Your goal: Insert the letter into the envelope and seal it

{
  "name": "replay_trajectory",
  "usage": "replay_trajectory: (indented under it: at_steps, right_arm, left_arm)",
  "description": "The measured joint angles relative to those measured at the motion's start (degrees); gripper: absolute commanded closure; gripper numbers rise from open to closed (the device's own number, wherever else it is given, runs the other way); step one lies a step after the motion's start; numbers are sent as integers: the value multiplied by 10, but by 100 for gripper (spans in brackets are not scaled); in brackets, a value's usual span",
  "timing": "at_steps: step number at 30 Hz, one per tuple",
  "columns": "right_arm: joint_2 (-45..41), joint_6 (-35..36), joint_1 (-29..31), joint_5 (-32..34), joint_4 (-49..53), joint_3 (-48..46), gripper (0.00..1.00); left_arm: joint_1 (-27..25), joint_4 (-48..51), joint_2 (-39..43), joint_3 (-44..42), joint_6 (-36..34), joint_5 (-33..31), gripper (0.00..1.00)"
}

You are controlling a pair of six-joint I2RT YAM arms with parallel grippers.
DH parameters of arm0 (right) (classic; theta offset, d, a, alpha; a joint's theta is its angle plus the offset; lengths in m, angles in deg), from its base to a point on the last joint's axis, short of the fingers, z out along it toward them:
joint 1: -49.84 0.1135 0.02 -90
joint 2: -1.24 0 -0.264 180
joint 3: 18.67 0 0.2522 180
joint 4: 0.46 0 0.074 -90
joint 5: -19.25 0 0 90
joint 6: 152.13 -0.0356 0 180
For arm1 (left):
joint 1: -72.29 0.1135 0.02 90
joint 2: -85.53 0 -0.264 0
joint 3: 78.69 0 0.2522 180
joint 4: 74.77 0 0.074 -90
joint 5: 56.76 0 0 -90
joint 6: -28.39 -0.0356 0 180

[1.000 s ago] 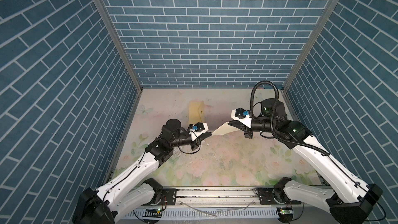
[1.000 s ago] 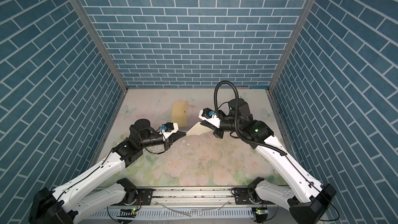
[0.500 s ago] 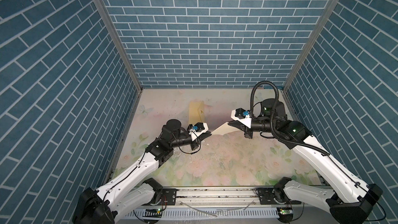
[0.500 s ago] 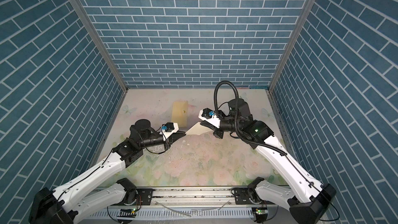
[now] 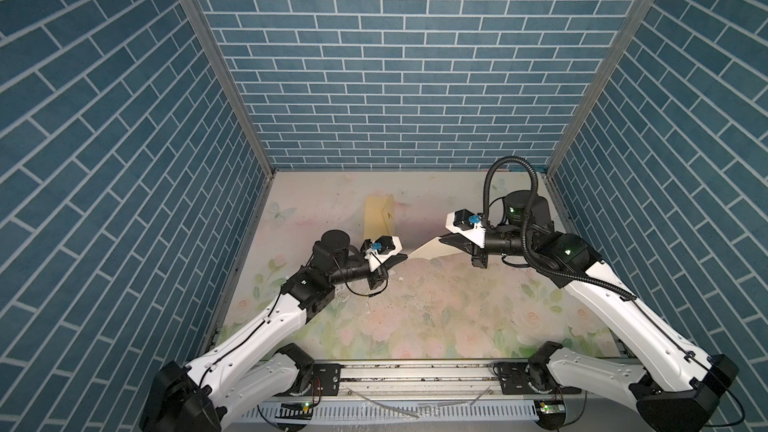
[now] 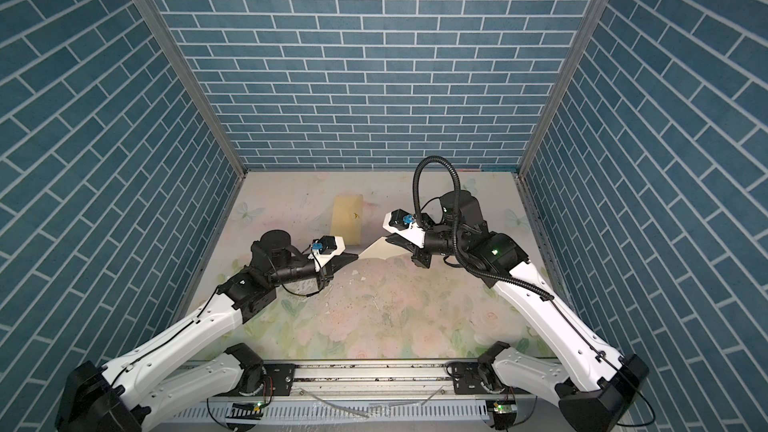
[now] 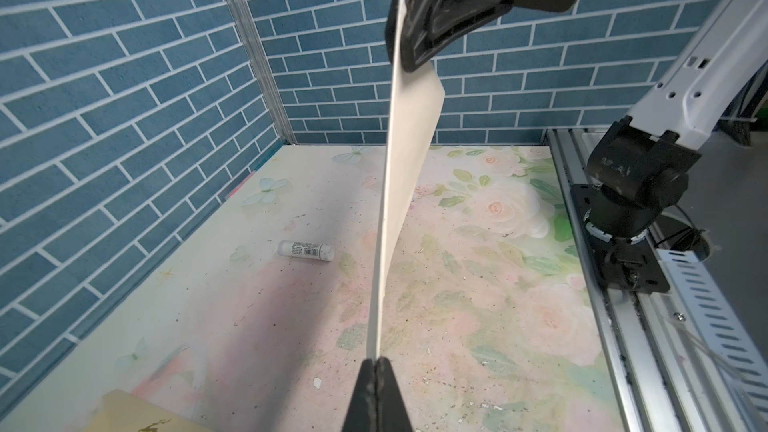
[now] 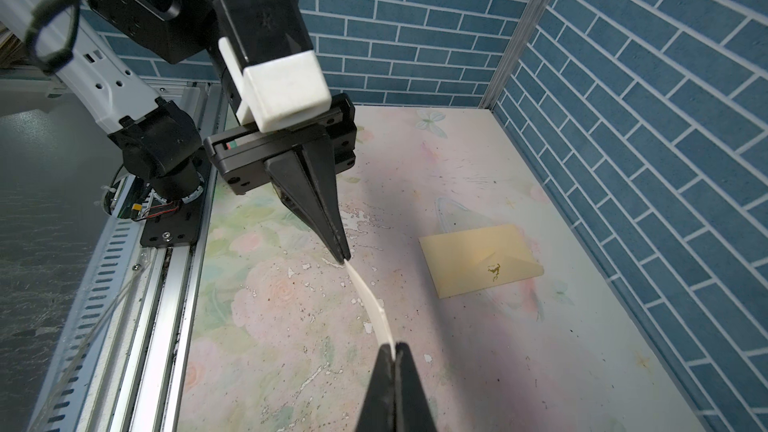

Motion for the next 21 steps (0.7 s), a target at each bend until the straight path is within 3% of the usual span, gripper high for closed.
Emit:
replay_trajectory:
  at_steps: [3, 8, 15, 21]
  right_arm:
    - [5, 0, 0, -10, 3, 0, 100]
    - [31, -1, 0, -35, 5, 0, 100]
    - [58, -5, 7, -61, 0, 0, 100]
    - [77, -5, 18, -69, -3, 0, 100]
  left_arm:
    - [0, 12, 1, 3, -4, -4, 55]
    - [0, 22, 1, 25, -6, -5, 53]
    - [0, 17, -17, 56, -2, 12, 54]
    - [-2, 10, -45, 60, 9, 32, 66]
